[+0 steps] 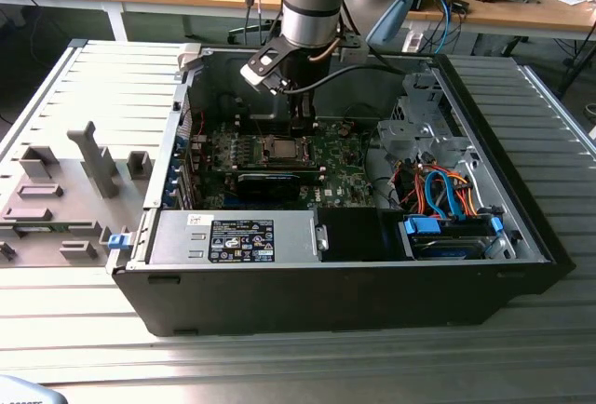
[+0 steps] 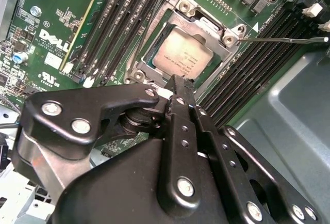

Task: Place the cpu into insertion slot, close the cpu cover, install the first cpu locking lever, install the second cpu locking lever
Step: 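Close the cpu cover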

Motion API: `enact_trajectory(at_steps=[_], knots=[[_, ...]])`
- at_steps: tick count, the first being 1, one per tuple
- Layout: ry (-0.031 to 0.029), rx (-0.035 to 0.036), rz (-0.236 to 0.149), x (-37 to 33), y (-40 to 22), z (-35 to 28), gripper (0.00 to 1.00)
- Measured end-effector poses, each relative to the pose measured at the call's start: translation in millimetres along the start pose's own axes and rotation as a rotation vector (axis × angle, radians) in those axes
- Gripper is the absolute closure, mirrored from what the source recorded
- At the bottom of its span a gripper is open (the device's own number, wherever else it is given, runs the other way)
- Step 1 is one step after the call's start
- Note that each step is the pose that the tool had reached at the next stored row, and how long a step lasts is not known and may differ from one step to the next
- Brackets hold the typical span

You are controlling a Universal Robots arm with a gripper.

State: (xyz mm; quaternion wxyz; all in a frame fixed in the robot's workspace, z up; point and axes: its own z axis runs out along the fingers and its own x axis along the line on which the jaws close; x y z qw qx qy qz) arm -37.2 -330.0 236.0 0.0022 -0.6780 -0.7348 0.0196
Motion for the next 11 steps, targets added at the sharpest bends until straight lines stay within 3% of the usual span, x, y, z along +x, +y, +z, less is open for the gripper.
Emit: enact_trajectory(at_steps=[11], knots=[[0.0,0.0,0.0,0.2,-1.4,1.5,0.89]])
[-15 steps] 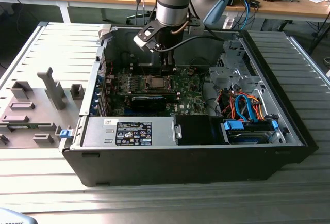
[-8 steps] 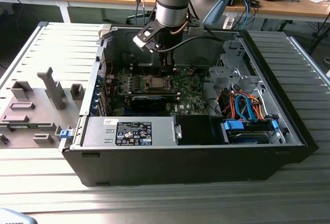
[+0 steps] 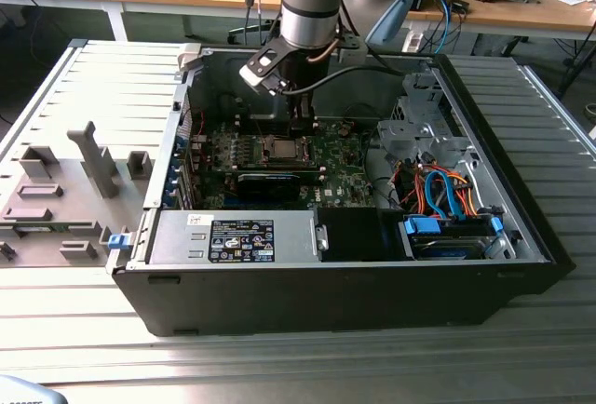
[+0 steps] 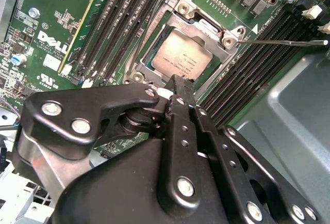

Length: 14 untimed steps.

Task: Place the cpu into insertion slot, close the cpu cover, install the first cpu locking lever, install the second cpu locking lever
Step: 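Close the cpu cover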

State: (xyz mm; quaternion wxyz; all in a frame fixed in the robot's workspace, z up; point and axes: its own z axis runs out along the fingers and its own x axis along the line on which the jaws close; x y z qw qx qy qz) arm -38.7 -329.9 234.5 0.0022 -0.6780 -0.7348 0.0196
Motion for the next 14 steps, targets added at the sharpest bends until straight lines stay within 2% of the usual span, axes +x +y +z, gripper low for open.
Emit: enact_trajectory(at_steps=[14], knots=[[-0.0001,0.0,0.0,0.2,-1.6,1.5,0.89]])
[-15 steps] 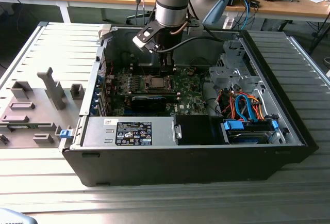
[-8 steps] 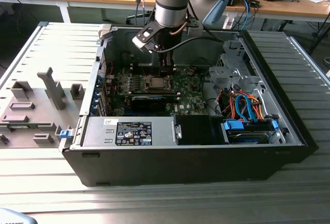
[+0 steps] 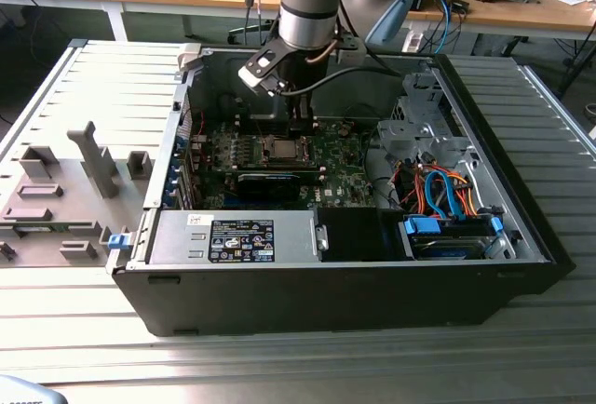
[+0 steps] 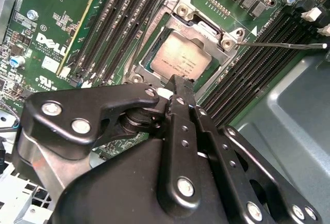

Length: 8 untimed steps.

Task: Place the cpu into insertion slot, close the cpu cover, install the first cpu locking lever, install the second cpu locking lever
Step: 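Close the cpu cover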

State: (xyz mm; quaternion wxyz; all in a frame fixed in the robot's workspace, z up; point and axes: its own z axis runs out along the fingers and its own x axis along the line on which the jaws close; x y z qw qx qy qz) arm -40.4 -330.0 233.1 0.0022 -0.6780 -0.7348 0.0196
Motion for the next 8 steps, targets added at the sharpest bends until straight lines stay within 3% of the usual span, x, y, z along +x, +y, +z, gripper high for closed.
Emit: enact_trajectory(at_steps=[8], knots=[[0.0,0.0,0.0,0.2,-2.0,3.1,0.89]])
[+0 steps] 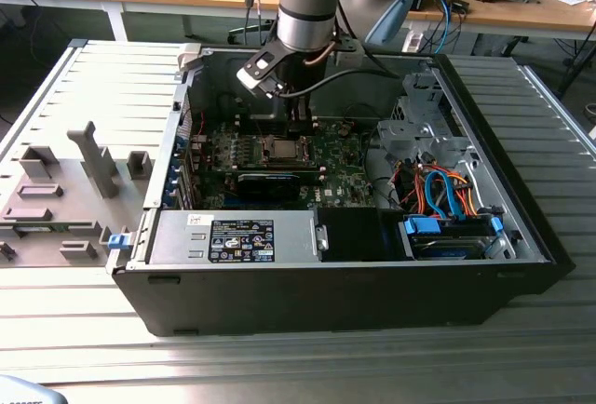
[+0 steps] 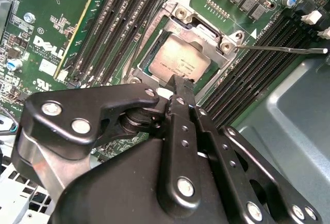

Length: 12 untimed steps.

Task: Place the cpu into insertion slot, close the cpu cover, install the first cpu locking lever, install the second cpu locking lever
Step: 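Close the cpu cover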

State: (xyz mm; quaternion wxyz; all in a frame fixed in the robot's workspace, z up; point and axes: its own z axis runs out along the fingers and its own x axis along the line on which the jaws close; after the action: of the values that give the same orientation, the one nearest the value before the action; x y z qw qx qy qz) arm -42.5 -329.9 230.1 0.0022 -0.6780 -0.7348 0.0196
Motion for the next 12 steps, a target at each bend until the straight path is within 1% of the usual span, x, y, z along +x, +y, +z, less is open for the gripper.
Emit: enact_trajectory(at_steps=[7,9,12], knots=[[0.0,0.0,0.0,0.1,-0.5,0.9,0.89],[0.0,0.0,0.0,0.3,-1.2,6.9,0.89],[0.0001,-0.0001,0.0,0.3,-1.2,7.3,0.89]])
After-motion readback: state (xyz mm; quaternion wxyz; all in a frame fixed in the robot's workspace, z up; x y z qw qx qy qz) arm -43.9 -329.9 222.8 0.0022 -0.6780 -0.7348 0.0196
